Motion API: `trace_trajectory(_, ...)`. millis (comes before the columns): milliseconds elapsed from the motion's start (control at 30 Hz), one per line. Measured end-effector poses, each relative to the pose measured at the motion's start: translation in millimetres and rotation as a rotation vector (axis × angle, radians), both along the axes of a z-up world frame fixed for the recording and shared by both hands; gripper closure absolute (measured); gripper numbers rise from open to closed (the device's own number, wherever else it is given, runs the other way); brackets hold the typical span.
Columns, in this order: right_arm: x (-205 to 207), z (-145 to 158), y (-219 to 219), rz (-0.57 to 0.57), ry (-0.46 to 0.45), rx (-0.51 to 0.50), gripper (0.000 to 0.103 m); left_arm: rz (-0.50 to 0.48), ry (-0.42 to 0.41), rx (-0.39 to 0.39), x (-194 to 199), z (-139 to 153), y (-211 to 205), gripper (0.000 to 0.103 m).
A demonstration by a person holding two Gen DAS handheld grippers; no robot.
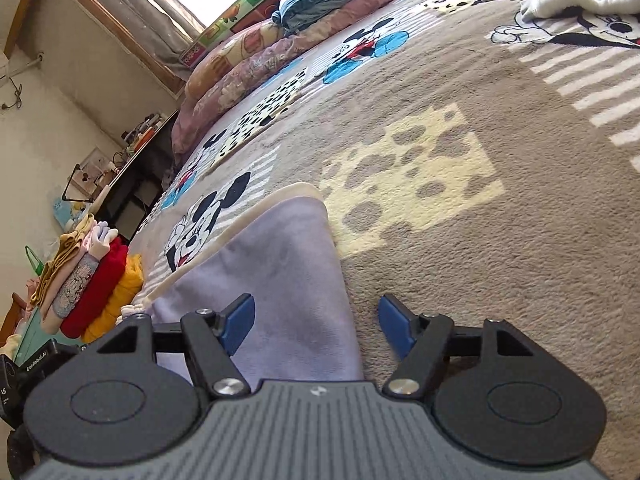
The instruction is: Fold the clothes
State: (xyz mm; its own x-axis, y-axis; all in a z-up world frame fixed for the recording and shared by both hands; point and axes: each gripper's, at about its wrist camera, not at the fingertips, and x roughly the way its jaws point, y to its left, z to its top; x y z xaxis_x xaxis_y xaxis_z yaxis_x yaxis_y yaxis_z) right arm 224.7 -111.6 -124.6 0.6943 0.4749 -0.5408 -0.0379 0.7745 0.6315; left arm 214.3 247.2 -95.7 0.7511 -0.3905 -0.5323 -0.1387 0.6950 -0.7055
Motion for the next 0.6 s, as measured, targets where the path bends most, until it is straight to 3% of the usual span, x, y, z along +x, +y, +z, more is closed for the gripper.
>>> trace_trajectory(133, -0.6, -1.0, 2.1, 0.002, -0.009, -0.007, 0.033, -0.002, -0.004, -0.058, 0.0, -0.1, 6.1, 0.028)
trace_trajectory(267, -3.2, -0.5, 10.4, 0.013, -0.023, -0.04, 0.033, -0.006, 0.007, 0.052, 2.5, -1.7, -6.6, 0.024)
trace_trajectory(333, -5.5, 1.5, 17.9, 0.027, -0.031, -0.088, 0.037, -0.006, 0.011, 0.117, 3.5, -2.5, -13.8, 0.032)
trace_trajectory(367, -6.3, 2.2, 21.5, 0.034, -0.033, -0.115, 0.044, -0.006, 0.012, 0.145, 3.5, -3.0, -16.3, 0.037)
trace_trajectory(400, -6.5, 2.4, 24.7, 0.041, -0.032, -0.133, 0.059, -0.004, 0.007, 0.159, 1.6, -4.0, -15.8, 0.045)
trace_trajectory(500, -7.0, 1.8, 26.8, 0.058, -0.029, -0.127, 0.083, -0.018, -0.02, 0.162, -4.4, -6.3, -11.5, 0.057)
trace_trajectory(533, -8.4, 3.3, 27.0, 0.065, -0.034, -0.124, 0.084, -0.019, -0.03, 0.147, -6.8, -6.6, -8.4, 0.065)
trace_trajectory(600, -11.4, 6.3, 27.2, 0.078, -0.044, -0.116, 0.086, -0.005, -0.043, 0.106, -15.4, -2.5, -4.0, 0.07)
